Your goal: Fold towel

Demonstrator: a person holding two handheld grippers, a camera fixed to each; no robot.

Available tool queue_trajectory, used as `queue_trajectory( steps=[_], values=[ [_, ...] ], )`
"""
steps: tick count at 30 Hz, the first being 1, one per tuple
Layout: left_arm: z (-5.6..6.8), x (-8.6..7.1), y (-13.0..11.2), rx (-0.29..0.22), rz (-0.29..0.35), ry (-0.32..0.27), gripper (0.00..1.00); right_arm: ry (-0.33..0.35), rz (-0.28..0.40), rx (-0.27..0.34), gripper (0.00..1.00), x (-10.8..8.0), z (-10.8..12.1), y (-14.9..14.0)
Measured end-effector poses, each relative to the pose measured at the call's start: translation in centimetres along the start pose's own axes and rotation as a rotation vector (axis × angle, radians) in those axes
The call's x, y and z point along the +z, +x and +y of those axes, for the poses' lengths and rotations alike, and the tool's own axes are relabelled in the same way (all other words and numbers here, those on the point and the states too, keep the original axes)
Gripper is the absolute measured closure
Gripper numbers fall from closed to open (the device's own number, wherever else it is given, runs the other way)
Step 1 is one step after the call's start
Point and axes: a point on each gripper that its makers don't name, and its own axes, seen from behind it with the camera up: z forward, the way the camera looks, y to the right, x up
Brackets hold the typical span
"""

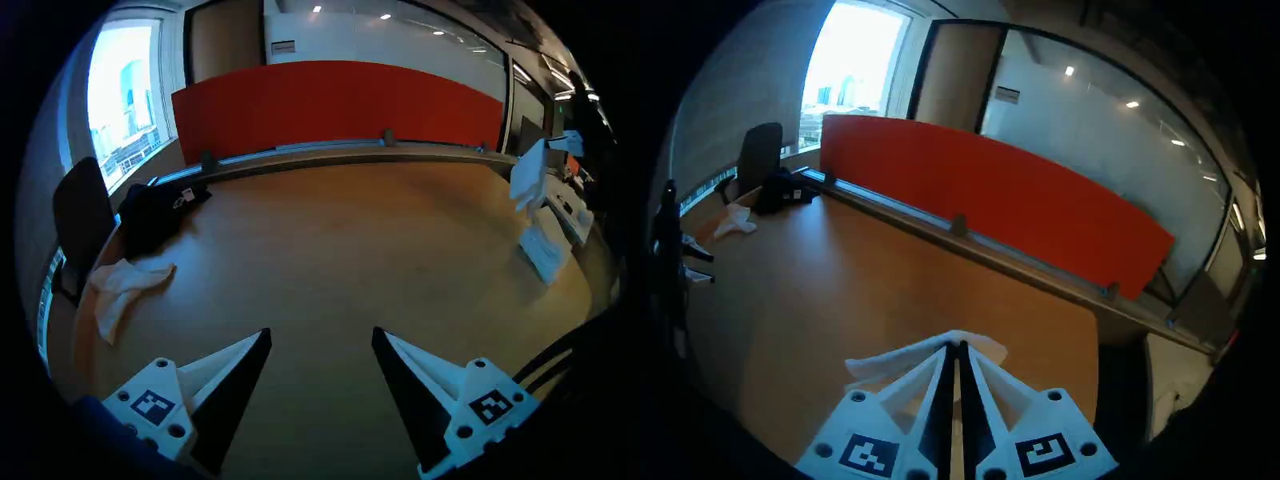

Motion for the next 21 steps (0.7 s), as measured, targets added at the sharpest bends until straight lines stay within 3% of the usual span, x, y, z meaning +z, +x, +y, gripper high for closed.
queue_trajectory(
  steps=[12, 21],
  values=[
    [1.4, 0.2, 0.8, 0.026, -0.003, -0.011, 0.06, -0.034, -0.019, 0.036, 0.95, -1.0, 2.6, -2.3],
    [1.9, 0.1, 1.1, 0.039, -0.004, -0.017, 0.06, -0.059, -0.043, 0.066, 0.95, -3.1, 3.7, -5.1]
  ],
)
